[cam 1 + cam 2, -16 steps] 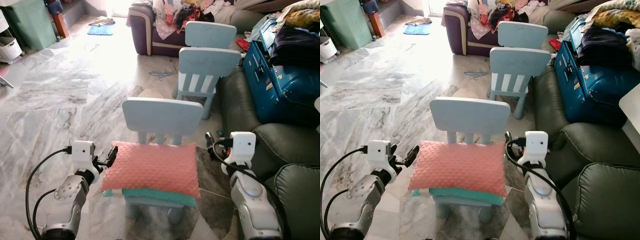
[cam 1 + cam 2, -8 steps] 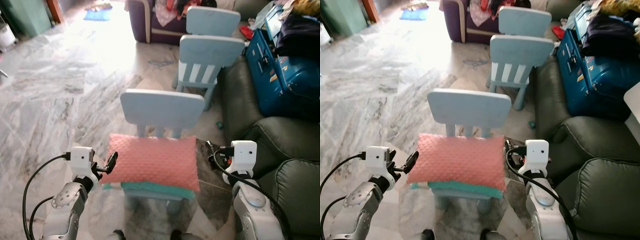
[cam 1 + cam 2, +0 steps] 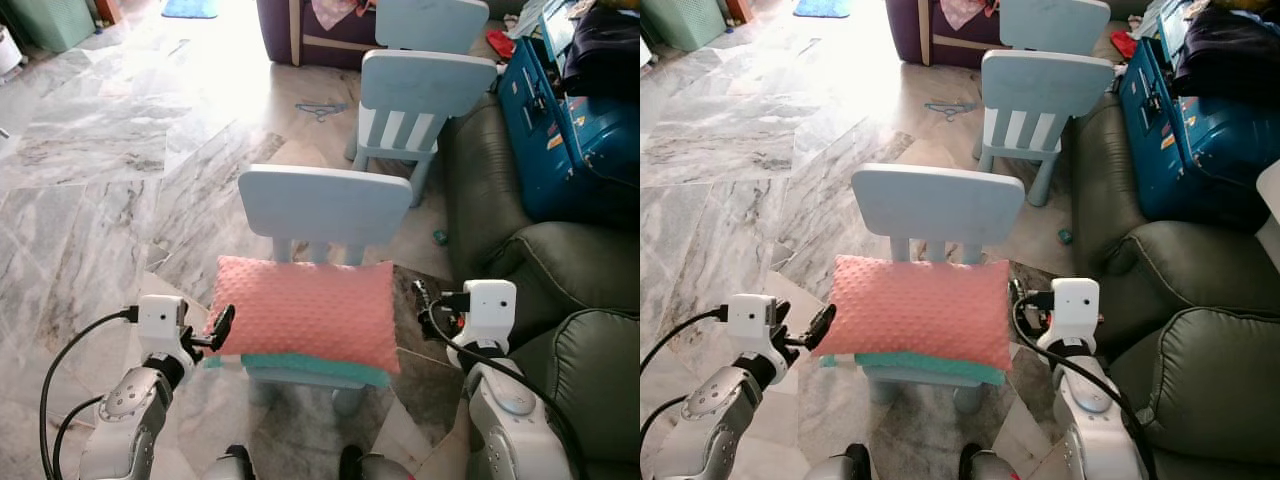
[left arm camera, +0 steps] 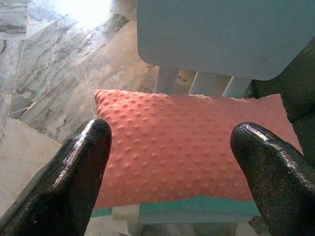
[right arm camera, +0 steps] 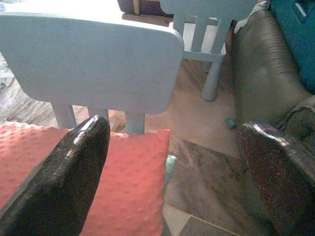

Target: Move the pillow to the sofa

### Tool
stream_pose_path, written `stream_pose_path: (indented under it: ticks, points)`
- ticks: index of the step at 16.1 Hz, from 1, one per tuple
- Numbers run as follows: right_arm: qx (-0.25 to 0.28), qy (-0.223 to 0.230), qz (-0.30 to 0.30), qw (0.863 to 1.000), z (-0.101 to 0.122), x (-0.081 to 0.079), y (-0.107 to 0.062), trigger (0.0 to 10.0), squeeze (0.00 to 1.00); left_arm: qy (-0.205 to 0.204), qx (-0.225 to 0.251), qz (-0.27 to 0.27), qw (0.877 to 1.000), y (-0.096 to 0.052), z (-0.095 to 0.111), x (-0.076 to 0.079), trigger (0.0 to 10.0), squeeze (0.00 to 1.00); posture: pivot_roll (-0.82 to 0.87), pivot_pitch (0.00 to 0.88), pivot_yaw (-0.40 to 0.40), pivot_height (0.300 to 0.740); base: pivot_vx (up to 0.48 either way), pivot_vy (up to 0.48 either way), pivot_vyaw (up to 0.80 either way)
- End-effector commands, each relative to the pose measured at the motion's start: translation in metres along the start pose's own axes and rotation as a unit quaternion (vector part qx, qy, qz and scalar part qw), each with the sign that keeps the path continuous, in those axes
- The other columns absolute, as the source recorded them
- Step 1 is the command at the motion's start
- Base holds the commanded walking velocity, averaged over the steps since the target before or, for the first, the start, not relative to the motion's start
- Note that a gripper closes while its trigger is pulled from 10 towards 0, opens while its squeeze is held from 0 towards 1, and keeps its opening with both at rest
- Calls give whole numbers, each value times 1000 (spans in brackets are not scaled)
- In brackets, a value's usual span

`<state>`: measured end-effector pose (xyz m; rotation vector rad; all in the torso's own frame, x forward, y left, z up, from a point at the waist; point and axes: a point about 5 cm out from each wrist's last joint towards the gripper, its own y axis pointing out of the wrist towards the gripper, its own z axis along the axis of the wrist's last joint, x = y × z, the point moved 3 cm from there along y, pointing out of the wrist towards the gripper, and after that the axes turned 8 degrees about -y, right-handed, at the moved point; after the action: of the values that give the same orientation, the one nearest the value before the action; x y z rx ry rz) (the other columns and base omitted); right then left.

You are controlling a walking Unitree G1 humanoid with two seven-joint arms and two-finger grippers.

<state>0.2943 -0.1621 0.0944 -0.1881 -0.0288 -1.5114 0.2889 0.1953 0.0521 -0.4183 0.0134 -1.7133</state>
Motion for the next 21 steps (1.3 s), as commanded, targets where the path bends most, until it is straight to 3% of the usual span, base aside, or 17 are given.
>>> stream_pose_path:
  ticks: [1,9,21]
  points:
    - [-4,-1,5,1000,-1,-2,-3,10000,0,2,-9,-2,1000,-3,-3,1,10000,0,-57,237,-32,740,0,0,0]
    - [-7,4,8,1000,-1,-4,-4,10000,0,2,-14,-2,1000,-4,-4,2,10000,0,-56,245,-27,711,0,0,0]
    - [-10,6,10,1000,-2,-5,-6,10000,0,2,-19,-1,1000,-5,-6,3,10000,0,-59,253,-27,587,0,0,0]
